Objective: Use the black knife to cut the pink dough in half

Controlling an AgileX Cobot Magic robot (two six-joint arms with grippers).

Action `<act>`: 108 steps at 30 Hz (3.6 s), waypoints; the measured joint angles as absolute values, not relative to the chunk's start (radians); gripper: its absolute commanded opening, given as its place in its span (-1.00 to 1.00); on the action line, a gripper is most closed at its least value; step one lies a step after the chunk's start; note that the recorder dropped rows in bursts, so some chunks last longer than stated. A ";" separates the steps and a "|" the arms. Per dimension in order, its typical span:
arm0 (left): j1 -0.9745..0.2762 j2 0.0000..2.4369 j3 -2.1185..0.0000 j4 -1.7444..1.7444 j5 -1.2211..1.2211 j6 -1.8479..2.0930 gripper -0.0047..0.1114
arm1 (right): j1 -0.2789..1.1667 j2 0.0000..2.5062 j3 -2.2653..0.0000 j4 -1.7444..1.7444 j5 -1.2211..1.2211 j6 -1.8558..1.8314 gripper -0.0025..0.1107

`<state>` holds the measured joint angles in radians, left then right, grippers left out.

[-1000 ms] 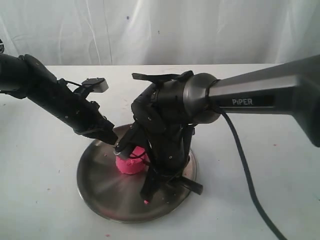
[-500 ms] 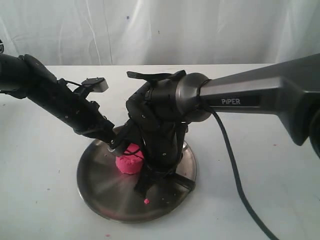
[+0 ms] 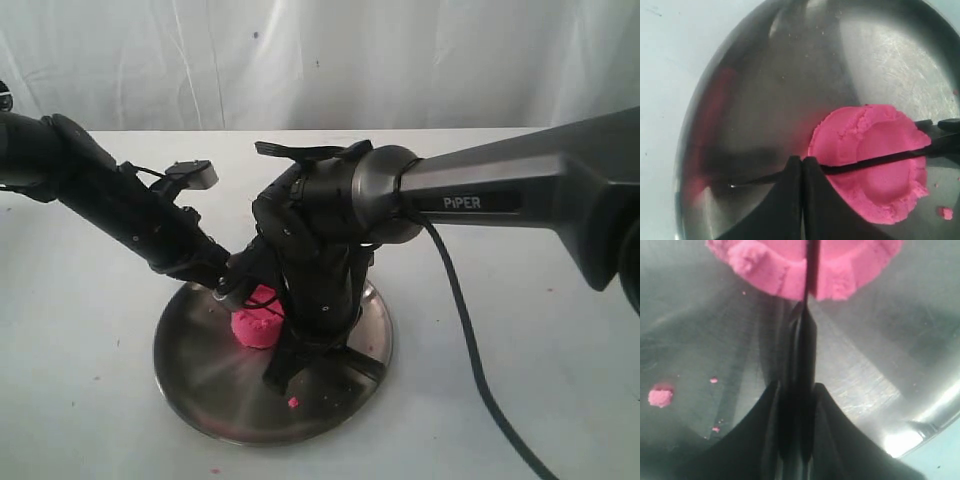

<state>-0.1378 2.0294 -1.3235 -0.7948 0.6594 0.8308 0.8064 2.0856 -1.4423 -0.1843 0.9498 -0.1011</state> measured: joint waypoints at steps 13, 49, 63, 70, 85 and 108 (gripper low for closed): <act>-0.138 2.058 -1.324 -0.817 0.664 0.831 -0.92 | 0.806 2.077 -1.442 -0.150 0.948 -0.101 -0.84; -0.138 1.994 -1.324 -0.809 0.657 0.831 -0.92 | 0.806 2.100 -1.442 -0.119 0.919 -0.096 -0.84; -0.138 1.909 -1.324 -0.790 0.645 0.831 -0.92 | 0.806 2.100 -1.442 -0.116 0.917 -0.097 -0.84; -0.138 1.882 -1.324 -0.748 0.631 0.778 -0.92 | 0.806 2.100 -1.442 -0.112 0.917 -0.102 -0.84; -0.138 1.814 -1.324 -0.736 0.632 0.748 -0.92 | 0.806 2.090 -1.442 -0.054 0.950 -0.152 -0.84; -0.138 1.674 -1.176 -0.763 0.466 0.734 -0.92 | 0.806 2.090 -1.442 -0.090 0.950 -0.110 -0.84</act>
